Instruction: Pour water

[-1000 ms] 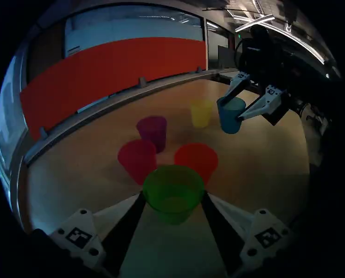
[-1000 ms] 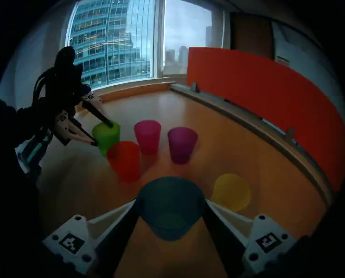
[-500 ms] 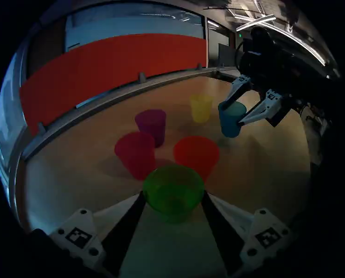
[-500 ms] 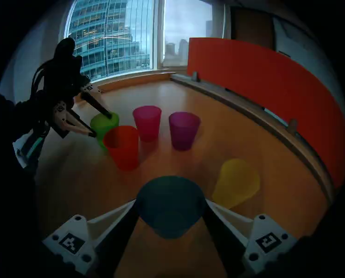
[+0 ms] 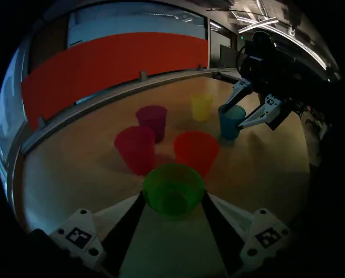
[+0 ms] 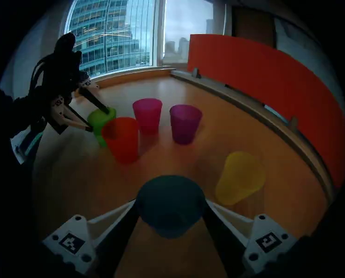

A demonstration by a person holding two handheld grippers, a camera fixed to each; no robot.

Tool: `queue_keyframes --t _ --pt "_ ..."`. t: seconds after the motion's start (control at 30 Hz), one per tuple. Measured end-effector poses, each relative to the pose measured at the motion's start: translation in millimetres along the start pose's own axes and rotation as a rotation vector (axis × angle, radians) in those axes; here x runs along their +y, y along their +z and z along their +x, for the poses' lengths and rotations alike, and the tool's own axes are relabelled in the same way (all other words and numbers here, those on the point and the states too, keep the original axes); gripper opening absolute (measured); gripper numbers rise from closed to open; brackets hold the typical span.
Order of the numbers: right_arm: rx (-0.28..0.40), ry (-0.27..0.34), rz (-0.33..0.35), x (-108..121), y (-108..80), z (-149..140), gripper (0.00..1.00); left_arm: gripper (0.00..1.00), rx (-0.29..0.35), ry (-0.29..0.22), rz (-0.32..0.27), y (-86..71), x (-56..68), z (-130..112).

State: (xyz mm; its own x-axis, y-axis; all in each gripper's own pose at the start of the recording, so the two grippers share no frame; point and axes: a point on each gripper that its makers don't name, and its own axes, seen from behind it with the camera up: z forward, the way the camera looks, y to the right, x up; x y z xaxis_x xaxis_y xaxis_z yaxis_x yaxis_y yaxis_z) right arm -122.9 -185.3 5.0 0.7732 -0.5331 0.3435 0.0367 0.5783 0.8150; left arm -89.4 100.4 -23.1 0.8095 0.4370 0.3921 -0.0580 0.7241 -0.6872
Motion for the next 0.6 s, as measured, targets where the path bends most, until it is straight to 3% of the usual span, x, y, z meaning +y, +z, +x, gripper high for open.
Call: queue_keyframes --t 0.6 --pt "-0.012 0.007 -0.016 -2.5 -9.7 -13.9 0.93 0.86 0.002 -0.005 0.004 -0.6 -1.2 -0.9"
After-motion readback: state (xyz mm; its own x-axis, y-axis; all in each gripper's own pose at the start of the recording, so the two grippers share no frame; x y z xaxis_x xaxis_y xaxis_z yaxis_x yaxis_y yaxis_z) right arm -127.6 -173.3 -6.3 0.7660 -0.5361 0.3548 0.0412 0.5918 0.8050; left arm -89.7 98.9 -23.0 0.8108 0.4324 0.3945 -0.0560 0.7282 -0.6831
